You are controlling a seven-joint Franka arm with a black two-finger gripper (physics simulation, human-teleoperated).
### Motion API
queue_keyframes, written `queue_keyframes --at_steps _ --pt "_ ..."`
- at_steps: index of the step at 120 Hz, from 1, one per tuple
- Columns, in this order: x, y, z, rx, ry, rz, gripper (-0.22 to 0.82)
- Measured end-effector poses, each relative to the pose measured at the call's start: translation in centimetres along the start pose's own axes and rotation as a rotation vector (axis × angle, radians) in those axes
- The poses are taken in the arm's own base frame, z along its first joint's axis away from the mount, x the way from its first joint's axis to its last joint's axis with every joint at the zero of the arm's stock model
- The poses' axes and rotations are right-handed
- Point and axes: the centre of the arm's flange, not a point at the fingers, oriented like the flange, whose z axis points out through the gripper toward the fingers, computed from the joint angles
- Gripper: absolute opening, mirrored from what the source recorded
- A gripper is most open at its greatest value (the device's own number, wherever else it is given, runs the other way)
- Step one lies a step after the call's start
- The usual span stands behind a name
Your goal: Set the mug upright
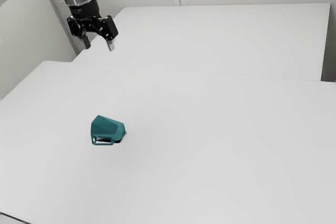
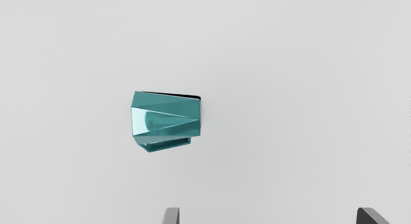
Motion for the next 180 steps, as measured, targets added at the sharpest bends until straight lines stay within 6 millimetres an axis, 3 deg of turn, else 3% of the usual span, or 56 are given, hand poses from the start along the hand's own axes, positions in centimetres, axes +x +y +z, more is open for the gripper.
queue_keyframes --at_steps 11,16,26,35,42,61,85,91,112,126,180 --pt "-0.3 -1.0 0.9 -0.019 -0.006 -0.021 0.6" --pt "-1.4 -1.4 1.5 -0.028 -0.01 -0.031 0.6" --pt "-6.5 -2.3 4.1 -0.063 -0.015 -0.063 0.6" --pt "-12.0 -5.6 7.7 -0.149 -0.005 -0.161 0.6" --pt "-14.7 -8.0 10.1 -0.235 0.011 -0.242 0.6" --pt "-16.7 -12.6 14.7 -0.452 0.066 -0.339 0.6" --pt "-15.6 -18.1 25.4 -0.697 0.094 -0.406 0.6" --pt "-14.7 -19.1 26.9 -0.72 0.117 -0.392 0.6" --pt "-12.3 -22.6 27.7 -0.712 0.238 -0.279 0.6" --pt "-10.3 -24.9 29.6 -0.711 0.265 -0.227 0.6" --pt "-8.3 -23.0 34.4 -0.863 0.206 -0.304 0.6"
